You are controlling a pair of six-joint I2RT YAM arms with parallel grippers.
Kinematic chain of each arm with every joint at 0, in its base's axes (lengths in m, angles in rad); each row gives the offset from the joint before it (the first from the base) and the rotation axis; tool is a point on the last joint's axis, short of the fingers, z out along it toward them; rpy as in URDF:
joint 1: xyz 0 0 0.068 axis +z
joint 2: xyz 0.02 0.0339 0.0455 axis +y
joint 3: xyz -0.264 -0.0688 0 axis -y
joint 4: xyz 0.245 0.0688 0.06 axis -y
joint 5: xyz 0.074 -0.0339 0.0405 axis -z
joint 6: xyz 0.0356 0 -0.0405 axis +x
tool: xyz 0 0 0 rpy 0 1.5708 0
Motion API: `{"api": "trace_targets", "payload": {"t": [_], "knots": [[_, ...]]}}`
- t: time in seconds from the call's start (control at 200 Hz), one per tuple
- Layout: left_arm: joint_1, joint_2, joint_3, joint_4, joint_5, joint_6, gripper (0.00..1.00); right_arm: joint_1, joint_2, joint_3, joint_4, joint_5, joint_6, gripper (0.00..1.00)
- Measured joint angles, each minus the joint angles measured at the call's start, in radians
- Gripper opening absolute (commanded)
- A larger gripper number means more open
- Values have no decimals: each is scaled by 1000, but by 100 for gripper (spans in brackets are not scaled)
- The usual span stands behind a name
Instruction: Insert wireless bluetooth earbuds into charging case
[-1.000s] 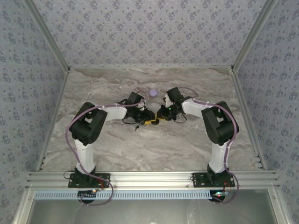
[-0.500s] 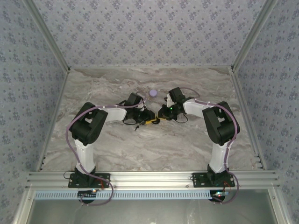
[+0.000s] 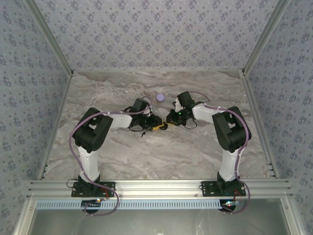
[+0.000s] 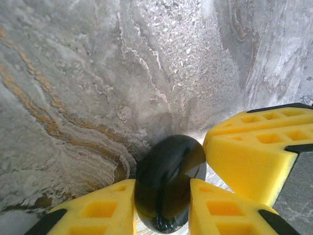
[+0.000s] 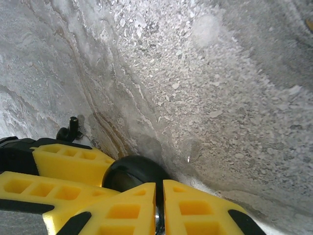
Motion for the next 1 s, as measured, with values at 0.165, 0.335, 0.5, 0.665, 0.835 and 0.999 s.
{"api": "trace_targets", "payload": {"t": [0.165,0.335,0.5,0.665,0.835,0.999], "knots": [[-2,-14,-17,27,-20,-13,23,-2,-1,-3,1,0,0,12],[-3,-24,-23,38,-37,-16,22,-2,-3,-6,2,0,0,13],[-8,-27,-24,38,-48,-16,24,-3,-4,-8,2,0,0,13],[-12,-27,-25,44,-56,-16,28,-3,-5,-11,5,-1,0,13],[-13,-27,-25,51,-64,-17,28,-3,-6,-11,4,-1,0,13],[-13,-27,-25,61,-77,-21,28,-3,-6,-13,1,-3,0,13]]}}
